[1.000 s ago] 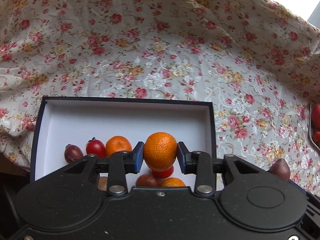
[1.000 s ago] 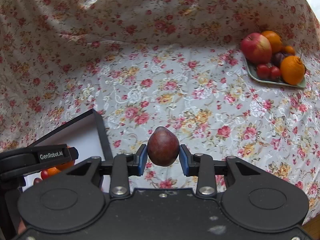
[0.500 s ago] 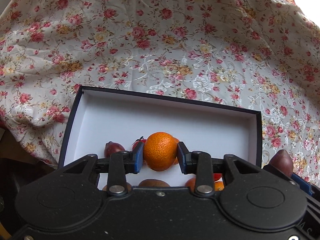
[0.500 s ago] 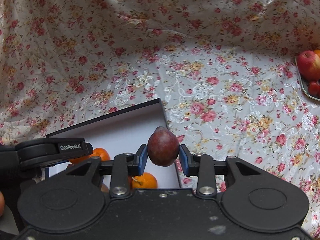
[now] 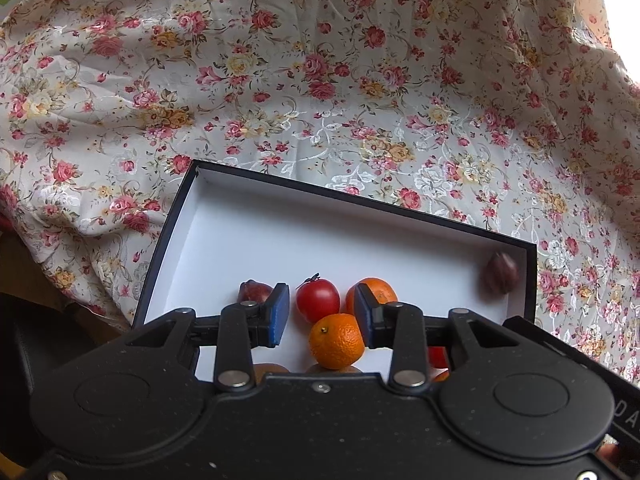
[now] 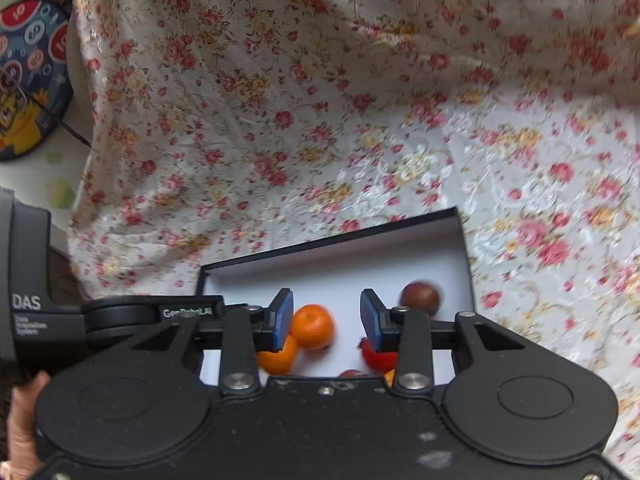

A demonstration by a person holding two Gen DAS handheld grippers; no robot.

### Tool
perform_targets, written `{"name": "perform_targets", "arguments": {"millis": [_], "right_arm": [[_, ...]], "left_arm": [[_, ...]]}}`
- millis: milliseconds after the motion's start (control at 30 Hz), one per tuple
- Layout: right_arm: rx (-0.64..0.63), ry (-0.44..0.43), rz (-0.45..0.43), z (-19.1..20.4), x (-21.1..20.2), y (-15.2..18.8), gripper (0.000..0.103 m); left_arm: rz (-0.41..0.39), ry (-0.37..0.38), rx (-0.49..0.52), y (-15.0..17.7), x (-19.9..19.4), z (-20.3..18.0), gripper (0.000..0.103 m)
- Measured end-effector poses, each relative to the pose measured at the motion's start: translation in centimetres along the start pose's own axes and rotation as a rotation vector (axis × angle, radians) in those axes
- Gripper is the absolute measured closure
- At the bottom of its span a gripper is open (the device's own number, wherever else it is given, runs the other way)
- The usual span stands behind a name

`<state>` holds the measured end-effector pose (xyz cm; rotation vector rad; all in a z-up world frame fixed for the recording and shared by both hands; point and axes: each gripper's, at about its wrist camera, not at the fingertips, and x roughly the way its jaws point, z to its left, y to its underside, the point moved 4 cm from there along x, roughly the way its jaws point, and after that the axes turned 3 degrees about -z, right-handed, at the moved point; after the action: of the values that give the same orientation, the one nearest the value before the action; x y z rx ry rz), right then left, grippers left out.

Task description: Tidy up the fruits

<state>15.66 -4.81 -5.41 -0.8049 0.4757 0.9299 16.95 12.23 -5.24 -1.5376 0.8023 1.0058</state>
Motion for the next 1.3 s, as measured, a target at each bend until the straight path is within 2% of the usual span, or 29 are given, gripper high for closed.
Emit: {"name": "perform_targets", "arguments": {"millis": [67, 267, 467, 600, 733, 867, 967, 1100, 1300], "right_arm": [[0.047, 0.037, 0.020, -0.3, 0.3, 0.0, 0.061], [-0.042, 0.168, -0.006, -0.2, -0.1, 0.4, 0.061], [-0.211, 0.310, -0.086, 0.4, -2.1, 2.0, 0.061], [-0.318, 0.392, -0.152, 0.5, -3.0, 3.8, 0.061], [-0.357, 0.371, -0.229, 0.0, -4.1, 5.8, 0.061], [-0.344, 0.337, -0.185, -0.5, -4.2, 6.8, 0.061], [-0.322, 0.315, -0.180, -0.9, -4.7, 7.5, 0.057], [-0.330, 0.320, -0.184, -1.3, -5.5, 8.7, 0.046], [-0.317, 0.376, -0.203, -2.1, -6.6, 10.4, 0.044]], "left_arm": [[-0.019, -0.002, 0.010, 0.2, -0.3, -0.1, 0.058], [-0.100, -0.024, 0.056, 1.3, -1.9, -0.6, 0.058], [-0.193, -0.074, 0.069, 2.8, -4.3, 0.0, 0.056], [-0.221, -0.100, 0.083, 4.2, -5.3, 0.3, 0.056], [-0.218, -0.104, 0.096, 5.9, -5.8, 0.2, 0.056], [-0.217, -0.094, 0.119, 7.5, -6.1, 0.1, 0.056], [-0.242, -0.102, 0.138, 8.6, -6.5, -0.1, 0.056], [-0.270, -0.106, 0.160, 9.8, -7.0, -0.3, 0.056], [-0.293, -0.116, 0.155, 11.3, -7.1, -0.2, 0.056]]}}
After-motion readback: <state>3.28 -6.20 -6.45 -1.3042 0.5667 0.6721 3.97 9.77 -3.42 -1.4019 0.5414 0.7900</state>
